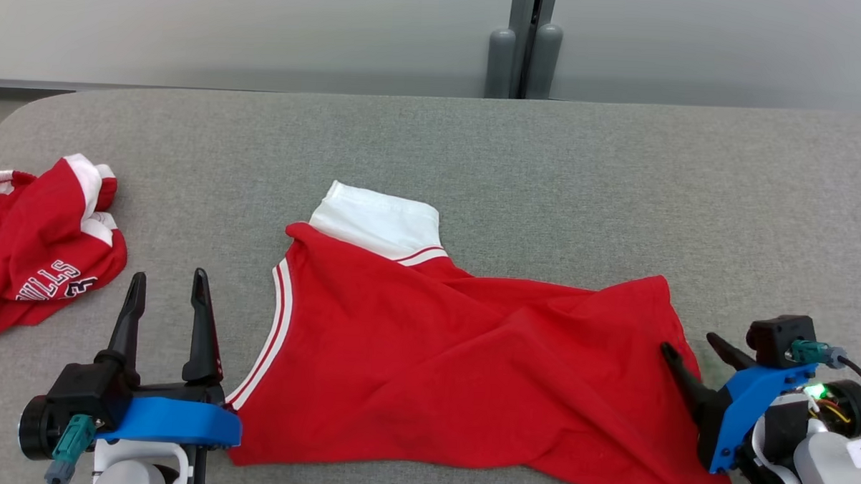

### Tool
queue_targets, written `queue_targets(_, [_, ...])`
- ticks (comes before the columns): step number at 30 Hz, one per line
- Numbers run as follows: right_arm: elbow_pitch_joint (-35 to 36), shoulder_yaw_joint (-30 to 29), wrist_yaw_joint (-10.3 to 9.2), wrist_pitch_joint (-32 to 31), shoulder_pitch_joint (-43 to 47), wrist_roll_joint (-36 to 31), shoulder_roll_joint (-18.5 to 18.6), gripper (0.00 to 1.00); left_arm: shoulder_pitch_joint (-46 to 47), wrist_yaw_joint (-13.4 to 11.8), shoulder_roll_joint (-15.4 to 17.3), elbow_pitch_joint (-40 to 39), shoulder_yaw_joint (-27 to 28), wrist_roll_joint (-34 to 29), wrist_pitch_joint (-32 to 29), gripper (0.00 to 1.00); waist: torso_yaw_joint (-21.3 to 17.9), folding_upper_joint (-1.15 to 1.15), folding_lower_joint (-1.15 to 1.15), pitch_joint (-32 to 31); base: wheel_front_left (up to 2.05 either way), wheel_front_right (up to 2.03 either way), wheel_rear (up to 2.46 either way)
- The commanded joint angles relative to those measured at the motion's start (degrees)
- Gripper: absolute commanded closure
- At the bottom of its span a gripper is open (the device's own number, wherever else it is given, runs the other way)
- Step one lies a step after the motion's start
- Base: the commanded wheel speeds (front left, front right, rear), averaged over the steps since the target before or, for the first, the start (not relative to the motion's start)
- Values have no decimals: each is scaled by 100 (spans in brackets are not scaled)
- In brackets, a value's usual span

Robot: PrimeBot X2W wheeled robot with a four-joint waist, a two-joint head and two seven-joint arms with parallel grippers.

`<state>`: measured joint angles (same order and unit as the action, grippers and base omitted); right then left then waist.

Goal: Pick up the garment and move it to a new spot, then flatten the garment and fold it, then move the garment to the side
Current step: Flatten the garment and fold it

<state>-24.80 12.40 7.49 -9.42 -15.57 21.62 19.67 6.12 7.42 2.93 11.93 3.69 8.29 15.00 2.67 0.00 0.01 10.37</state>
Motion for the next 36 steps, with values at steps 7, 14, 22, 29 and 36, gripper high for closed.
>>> queue_targets(7, [-858, 597, 4, -29, -243, 355, -47, 51, 53, -8, -6, -7, 37, 33, 26, 0, 108, 0, -1, 57, 0, 0, 0])
queue_targets(14, [-1016, 721, 1, 303, -1018, 811, 229, 100, 147, -17, -7, 7, -22, 71, 26, 0, 198, 0, -1, 104, 0, 0, 0])
queue_targets(22, [-1755, 489, 1, 878, -2372, 841, 425, 100, 232, -15, -6, 19, -41, 57, 26, 0, 354, 0, -1, 222, 0, 0, 0])
queue_targets(29, [-2904, 400, 1, 1460, -3154, 676, 365, 100, 268, -34, -6, 22, -101, 109, 26, 0, 456, 0, -1, 325, 0, 0, 0])
queue_targets(36, [-3374, 487, 1, 2208, -3326, 765, 187, 0, 255, -54, -7, 56, -59, 46, 26, 0, 382, 0, -1, 232, 0, 0, 0])
